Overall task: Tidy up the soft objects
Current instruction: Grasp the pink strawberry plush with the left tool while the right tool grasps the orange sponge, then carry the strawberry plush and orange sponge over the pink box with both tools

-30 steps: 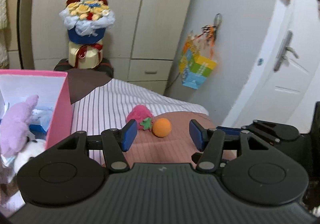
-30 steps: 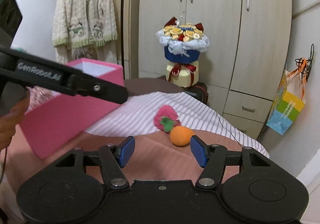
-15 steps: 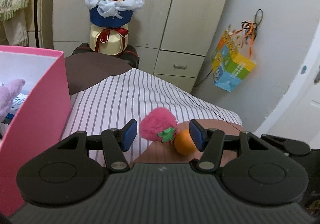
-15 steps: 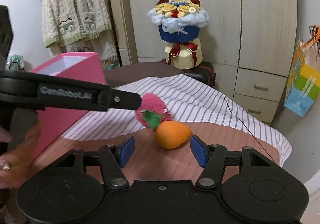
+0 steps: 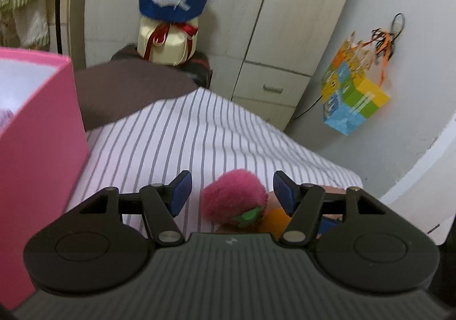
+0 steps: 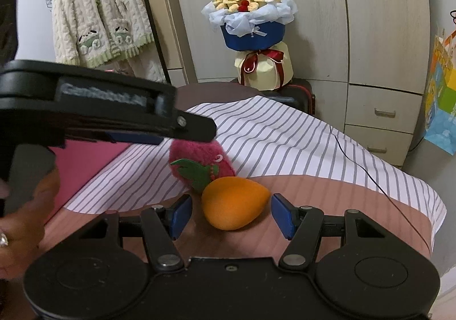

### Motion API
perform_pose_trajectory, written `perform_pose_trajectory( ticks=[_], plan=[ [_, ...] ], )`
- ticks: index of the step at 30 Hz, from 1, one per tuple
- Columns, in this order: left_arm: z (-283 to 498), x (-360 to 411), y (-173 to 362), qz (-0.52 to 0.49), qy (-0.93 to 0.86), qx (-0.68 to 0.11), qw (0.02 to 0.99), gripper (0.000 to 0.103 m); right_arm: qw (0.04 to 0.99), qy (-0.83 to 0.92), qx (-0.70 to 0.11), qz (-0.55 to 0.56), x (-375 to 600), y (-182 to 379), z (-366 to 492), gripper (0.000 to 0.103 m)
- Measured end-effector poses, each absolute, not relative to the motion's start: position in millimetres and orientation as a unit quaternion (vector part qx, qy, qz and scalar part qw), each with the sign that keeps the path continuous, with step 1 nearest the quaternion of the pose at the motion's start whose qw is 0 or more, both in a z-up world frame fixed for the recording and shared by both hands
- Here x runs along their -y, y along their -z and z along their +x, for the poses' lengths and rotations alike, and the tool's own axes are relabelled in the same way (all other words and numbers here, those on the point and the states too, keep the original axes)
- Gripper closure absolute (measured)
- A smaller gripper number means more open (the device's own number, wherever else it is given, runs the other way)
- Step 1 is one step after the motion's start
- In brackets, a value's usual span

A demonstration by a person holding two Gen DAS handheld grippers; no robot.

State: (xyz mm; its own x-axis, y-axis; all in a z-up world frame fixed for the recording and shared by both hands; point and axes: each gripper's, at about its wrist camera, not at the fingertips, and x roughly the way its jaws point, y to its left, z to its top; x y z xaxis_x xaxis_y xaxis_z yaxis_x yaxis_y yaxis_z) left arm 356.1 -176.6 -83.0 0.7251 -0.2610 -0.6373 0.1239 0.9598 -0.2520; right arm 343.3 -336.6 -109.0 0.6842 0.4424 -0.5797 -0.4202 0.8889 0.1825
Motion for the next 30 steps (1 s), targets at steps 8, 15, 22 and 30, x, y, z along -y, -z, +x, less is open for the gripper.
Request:
perform_pose_trajectory(
  ticks=[8, 15, 22, 30],
  plan=[
    [363, 169, 105, -0.157, 0.093, -0.372, 0.91, 0.041, 0.922, -0.229, -0.312, 0.003, 333, 112, 344, 0.044],
    [356, 179, 111, -0.146, 0.102, -0.364, 0.914, 0.055, 0.929, -0.212, -0.304, 0.007, 339, 111, 329, 0.049],
    [337, 187, 104, -0.105, 0.103, -0.34, 0.929, 0.059, 0.939, -0.18, -0.294, -0.006, 339, 108, 303, 0.049],
    [298, 177, 85, -0.075, 0.106, -0.317, 0.939, 0.059, 0.945, -0.156, -0.287, 0.005, 337, 102, 270, 0.049]
  ],
)
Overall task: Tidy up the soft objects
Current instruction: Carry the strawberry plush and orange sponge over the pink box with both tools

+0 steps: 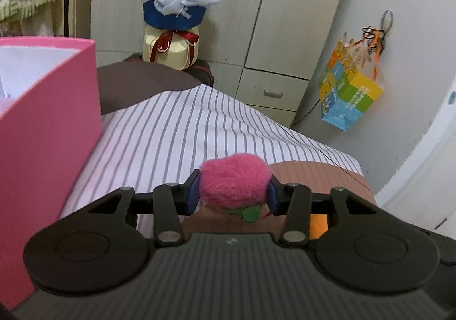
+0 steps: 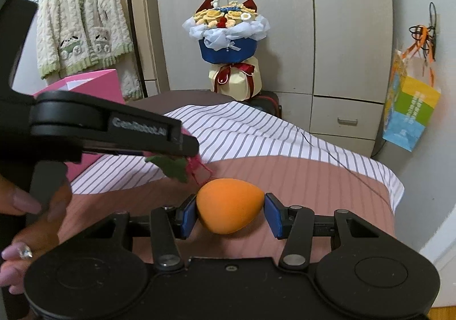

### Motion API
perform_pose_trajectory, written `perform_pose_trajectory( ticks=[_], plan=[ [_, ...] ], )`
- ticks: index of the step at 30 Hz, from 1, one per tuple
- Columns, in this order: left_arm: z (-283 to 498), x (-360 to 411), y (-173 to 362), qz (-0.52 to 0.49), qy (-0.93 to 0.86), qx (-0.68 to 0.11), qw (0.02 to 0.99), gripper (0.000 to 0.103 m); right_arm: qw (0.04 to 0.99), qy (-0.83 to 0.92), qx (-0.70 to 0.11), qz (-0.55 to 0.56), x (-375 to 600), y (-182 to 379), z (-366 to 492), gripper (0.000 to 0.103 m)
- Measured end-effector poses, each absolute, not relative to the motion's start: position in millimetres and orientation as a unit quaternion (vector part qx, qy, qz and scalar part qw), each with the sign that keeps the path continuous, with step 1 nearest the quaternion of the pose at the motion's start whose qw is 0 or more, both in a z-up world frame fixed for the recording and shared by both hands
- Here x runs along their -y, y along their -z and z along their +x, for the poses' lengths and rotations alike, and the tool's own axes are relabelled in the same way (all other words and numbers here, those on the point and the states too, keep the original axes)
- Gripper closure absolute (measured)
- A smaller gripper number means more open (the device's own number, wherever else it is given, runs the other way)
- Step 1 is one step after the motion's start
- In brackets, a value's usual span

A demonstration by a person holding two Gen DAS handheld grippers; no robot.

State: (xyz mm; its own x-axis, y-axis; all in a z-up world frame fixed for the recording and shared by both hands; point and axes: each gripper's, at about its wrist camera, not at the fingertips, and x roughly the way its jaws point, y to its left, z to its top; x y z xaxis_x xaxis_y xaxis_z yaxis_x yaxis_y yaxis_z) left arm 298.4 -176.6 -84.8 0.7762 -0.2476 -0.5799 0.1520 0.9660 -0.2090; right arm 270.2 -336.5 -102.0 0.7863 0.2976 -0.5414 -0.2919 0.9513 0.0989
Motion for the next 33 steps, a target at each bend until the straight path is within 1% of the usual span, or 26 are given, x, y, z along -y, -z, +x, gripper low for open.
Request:
perform_pose_trajectory(
  ticks=[6, 20, 27, 33],
  plan=[
    [266, 166, 75, -0.064, 0.118, -0.309, 0.942, 0.059, 0.946, -0.136, -0.294, -0.003, 331, 106, 246, 0.049],
    [186, 155, 56, -0.031, 0.184, -0.289, 0.939, 0.059, 0.951, -0.1, -0.291, 0.02, 325, 101, 181, 0.048],
    [155, 132, 50, -0.028, 0.221, -0.296, 0.929, 0.059, 0.952, -0.09, -0.291, 0.031, 318, 100, 156, 0.048],
    [127, 113, 51, -0.01, 0.243, -0.309, 0.919, 0.059, 0.946, -0.09, -0.308, 0.034, 310, 96, 135, 0.048]
  ],
)
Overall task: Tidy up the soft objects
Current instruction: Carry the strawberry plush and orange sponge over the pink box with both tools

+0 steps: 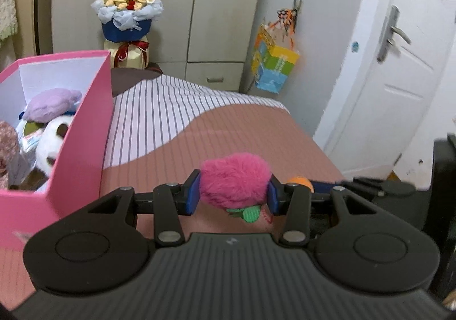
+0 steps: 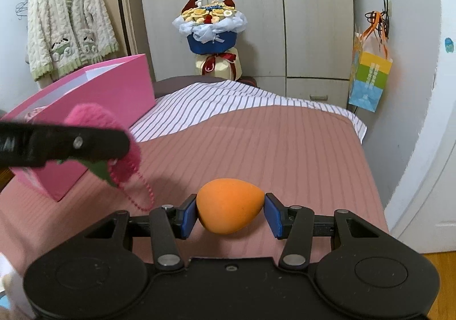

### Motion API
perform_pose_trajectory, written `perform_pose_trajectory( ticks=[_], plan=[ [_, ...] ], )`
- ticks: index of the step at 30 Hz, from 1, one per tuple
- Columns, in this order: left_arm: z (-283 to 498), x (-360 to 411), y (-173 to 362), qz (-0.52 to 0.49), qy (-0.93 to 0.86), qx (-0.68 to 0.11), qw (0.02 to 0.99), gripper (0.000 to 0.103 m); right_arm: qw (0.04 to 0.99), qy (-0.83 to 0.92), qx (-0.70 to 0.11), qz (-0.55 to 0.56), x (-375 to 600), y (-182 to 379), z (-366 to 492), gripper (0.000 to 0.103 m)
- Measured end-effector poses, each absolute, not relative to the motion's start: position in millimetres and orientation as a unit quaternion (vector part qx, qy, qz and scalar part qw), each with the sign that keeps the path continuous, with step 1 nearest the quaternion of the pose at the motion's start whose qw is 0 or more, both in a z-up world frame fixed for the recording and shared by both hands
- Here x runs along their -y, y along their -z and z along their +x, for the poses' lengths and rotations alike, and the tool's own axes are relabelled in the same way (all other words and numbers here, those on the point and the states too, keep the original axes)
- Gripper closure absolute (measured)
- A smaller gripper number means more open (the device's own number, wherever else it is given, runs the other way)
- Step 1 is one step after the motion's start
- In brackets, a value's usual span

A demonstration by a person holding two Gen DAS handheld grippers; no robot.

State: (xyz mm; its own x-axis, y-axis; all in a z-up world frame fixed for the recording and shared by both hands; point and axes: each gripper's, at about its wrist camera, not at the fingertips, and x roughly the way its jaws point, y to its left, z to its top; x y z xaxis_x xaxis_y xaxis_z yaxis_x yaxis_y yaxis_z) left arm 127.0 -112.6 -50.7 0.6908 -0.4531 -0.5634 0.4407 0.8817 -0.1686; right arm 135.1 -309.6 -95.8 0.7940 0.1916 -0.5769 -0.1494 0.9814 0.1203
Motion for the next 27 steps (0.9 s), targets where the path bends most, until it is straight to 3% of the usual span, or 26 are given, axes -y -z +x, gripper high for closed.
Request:
perform_pose_trajectory(
  ticks=[19, 27],
  plan=[
    [70, 0, 18, 0.001, 0.306, -0.391, 0.868, 0.059, 0.908, -0.228, -0.35, 0.032, 252, 31, 77, 0.048],
    [66, -49, -17, -0.008, 0.273, -0.345, 0.898, 0.059, 0.902, -0.291, -0.319, 0.021, 221, -5, 77, 0.048]
  ],
)
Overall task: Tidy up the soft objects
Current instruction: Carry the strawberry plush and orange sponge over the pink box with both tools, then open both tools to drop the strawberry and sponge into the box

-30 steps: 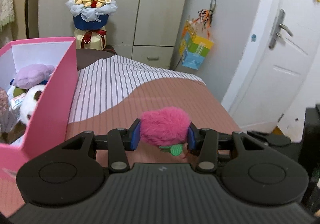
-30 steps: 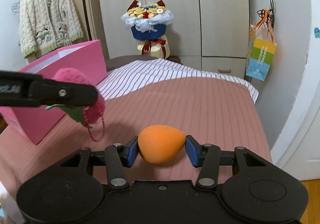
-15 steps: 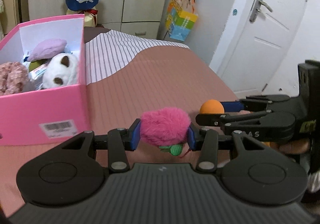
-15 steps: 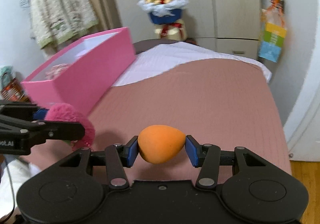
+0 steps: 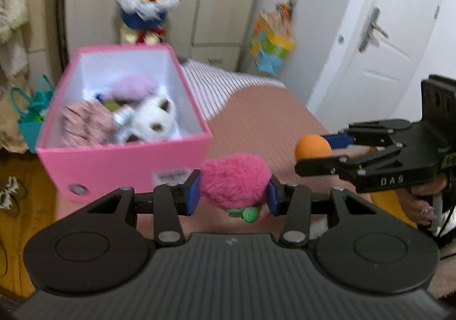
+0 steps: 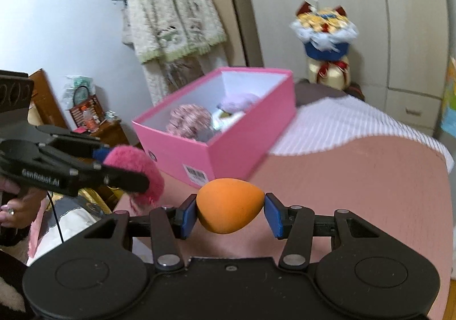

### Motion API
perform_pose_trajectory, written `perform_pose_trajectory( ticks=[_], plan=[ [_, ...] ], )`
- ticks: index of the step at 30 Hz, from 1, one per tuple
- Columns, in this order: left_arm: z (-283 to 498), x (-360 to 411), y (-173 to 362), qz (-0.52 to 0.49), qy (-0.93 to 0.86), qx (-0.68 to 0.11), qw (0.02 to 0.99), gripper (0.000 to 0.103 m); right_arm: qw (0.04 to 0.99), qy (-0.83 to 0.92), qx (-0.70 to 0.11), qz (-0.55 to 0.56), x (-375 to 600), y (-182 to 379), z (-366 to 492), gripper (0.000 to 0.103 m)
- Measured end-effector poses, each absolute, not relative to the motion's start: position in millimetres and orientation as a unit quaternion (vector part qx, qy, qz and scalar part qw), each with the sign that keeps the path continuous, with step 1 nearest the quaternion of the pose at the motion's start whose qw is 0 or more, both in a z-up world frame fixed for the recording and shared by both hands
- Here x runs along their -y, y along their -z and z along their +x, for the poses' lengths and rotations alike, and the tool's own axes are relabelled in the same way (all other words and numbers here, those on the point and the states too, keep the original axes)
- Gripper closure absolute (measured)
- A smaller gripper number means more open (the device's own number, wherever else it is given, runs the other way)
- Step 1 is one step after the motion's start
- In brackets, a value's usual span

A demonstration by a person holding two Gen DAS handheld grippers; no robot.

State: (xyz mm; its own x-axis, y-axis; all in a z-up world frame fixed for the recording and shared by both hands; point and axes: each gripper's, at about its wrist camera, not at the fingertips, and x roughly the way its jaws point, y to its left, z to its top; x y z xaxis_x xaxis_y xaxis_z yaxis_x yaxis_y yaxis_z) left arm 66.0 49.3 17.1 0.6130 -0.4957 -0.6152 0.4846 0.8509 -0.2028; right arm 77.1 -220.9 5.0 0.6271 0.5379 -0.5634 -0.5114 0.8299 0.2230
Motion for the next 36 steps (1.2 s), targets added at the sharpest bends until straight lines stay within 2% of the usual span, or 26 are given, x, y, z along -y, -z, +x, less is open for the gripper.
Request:
perform_pose_trajectory(
  ticks=[9, 24, 29, 36],
  plan=[
    [102, -87, -36, -0.025, 0.242, -0.308, 0.92, 0.059, 0.905, -0.319, -0.281, -0.003, 177, -27, 115, 0.048],
    [204, -103, -22, -0.038, 0.207, -0.303, 0.929, 0.058, 0.914, -0.33, -0.229, -0.057, 125, -29, 196, 0.048],
    [245, -100, -11, 0.022, 0.157, -0.307, 0.938, 0.058, 0.913, -0.31, -0.258, -0.054, 125, -17, 233, 0.048],
    [285, -98, -3, 0.043, 0.153, -0.349, 0.923, 0.056, 0.914, -0.297, -0.265, -0.083, 117, -10, 268, 0.048]
  ],
)
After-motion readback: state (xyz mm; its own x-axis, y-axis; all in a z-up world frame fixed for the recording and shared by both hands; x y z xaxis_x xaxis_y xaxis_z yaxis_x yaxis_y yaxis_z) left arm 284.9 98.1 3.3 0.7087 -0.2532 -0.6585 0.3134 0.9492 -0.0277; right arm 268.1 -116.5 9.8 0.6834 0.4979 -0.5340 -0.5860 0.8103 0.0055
